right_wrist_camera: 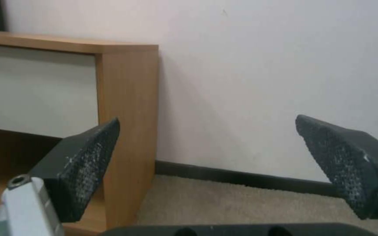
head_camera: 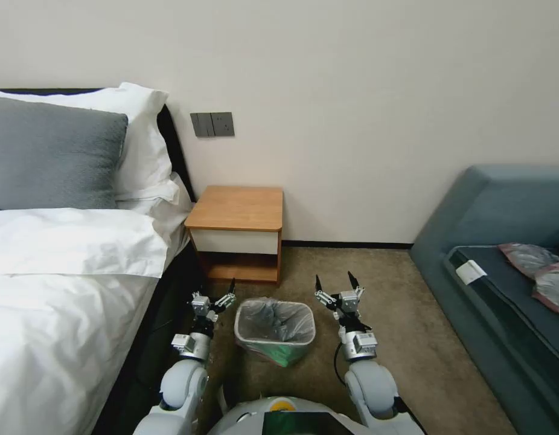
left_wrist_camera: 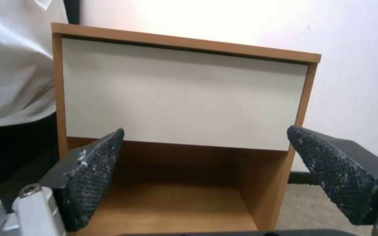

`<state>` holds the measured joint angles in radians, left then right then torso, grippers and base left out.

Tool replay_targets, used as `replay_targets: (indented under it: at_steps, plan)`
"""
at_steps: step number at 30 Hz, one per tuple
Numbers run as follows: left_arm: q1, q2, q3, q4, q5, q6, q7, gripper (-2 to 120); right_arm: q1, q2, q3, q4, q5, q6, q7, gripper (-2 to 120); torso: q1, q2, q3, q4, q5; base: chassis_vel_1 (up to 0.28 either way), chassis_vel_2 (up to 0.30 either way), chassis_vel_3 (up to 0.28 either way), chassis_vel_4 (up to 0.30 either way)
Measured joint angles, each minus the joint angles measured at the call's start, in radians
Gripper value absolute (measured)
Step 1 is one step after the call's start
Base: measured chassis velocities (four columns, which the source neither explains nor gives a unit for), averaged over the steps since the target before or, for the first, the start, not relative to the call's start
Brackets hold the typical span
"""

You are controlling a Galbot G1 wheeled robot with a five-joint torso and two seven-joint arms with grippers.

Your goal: Pick up the garbage bag from the table and place it over the trash can.

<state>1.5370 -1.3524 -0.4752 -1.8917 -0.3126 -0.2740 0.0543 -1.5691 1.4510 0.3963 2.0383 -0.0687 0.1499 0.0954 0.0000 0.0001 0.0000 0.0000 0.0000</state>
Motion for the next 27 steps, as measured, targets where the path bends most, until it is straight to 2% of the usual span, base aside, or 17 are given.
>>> replay_targets:
  at_steps: [27]
  plan:
    - [0.001,0.0,0.001,-0.004,-0.006,0.012,-0.005,96,0.003,-0.003,-0.002,0.002,0.006,-0.005,-0.002,100,0.0,0.0,0.0,0.0,0.0,0.0,0.0,0.0,0.0]
